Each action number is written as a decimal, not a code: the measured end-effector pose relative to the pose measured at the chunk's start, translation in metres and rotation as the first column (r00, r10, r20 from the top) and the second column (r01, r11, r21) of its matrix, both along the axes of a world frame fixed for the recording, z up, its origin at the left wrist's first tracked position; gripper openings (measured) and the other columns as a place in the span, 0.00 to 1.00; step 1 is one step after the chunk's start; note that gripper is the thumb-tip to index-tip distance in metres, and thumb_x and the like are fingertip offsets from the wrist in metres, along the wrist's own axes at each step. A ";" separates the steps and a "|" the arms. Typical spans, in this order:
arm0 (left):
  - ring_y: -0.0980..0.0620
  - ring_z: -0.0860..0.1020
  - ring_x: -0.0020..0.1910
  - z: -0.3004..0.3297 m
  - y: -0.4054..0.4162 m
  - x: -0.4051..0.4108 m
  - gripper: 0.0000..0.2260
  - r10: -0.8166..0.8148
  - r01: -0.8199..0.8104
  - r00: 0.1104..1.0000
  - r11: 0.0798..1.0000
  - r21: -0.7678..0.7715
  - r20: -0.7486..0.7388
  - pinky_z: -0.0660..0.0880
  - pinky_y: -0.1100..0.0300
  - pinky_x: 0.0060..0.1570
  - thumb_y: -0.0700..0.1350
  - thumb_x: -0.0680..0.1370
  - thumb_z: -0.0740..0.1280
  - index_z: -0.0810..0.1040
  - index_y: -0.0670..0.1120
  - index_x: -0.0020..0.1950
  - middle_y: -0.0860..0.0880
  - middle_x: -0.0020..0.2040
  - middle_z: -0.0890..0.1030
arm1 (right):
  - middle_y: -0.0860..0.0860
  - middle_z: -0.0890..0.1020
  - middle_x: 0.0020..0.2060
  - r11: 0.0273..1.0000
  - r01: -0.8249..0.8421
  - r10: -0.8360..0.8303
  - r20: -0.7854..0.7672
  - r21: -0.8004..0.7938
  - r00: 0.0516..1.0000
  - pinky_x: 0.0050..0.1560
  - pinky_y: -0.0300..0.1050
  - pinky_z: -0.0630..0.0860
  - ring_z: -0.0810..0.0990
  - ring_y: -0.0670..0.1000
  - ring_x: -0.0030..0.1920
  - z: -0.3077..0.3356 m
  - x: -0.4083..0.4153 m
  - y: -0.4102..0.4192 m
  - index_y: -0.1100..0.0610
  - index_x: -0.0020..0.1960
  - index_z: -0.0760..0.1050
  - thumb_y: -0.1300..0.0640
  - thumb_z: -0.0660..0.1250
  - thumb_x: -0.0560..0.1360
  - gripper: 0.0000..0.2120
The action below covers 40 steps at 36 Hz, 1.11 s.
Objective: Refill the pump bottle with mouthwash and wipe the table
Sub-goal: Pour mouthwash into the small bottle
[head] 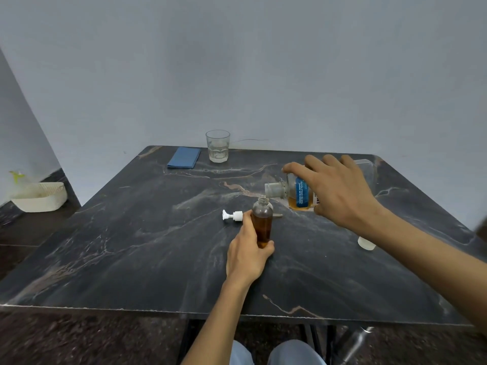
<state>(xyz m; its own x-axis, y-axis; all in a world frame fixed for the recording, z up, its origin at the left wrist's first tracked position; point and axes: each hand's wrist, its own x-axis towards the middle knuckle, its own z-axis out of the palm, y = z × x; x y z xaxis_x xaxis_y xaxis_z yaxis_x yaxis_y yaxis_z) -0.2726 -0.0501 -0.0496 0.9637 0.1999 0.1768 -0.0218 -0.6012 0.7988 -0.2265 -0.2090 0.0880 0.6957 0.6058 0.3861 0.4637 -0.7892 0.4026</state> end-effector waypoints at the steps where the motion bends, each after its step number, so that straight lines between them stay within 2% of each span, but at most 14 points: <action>1: 0.48 0.74 0.61 0.000 0.000 0.000 0.33 0.000 0.000 1.000 1.000 -0.002 0.000 0.70 0.54 0.58 0.50 0.74 0.70 0.51 0.59 0.68 0.51 0.63 0.73 | 0.50 0.74 0.59 1.000 -0.001 0.001 0.000 0.000 1.000 0.55 0.51 0.68 0.73 0.54 0.55 0.000 0.000 0.000 0.42 0.70 0.54 0.55 0.76 0.65 0.42; 18: 0.49 0.76 0.57 -0.001 0.000 0.002 0.31 0.016 -0.016 1.000 1.000 -0.003 0.022 0.67 0.60 0.50 0.49 0.73 0.70 0.50 0.65 0.62 0.51 0.60 0.75 | 0.50 0.74 0.58 1.000 -0.006 0.006 0.006 -0.004 1.000 0.56 0.51 0.68 0.73 0.54 0.55 0.001 0.000 0.001 0.42 0.69 0.53 0.56 0.76 0.65 0.42; 24: 0.48 0.76 0.57 -0.002 0.000 0.001 0.30 0.014 -0.014 0.999 1.000 0.006 0.031 0.70 0.56 0.52 0.49 0.73 0.70 0.52 0.62 0.64 0.51 0.60 0.76 | 0.49 0.74 0.56 1.000 -0.001 0.001 0.015 -0.017 1.000 0.52 0.49 0.67 0.73 0.53 0.52 0.000 0.001 0.001 0.41 0.68 0.52 0.58 0.75 0.64 0.43; 40: 0.49 0.76 0.57 -0.003 0.000 0.003 0.31 0.007 -0.008 1.000 1.000 0.010 0.026 0.68 0.59 0.51 0.49 0.73 0.70 0.51 0.63 0.63 0.51 0.61 0.75 | 0.51 0.72 0.61 1.000 -0.007 0.007 0.000 -0.011 1.000 0.58 0.52 0.68 0.72 0.55 0.58 0.001 0.002 0.001 0.41 0.70 0.51 0.56 0.75 0.66 0.43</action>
<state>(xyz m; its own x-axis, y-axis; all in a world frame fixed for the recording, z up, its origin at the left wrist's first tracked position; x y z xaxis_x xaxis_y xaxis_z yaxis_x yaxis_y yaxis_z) -0.2698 -0.0498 -0.0522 0.9573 0.2052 0.2037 -0.0380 -0.6093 0.7921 -0.2249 -0.2078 0.0887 0.6914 0.6149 0.3792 0.4693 -0.7814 0.4113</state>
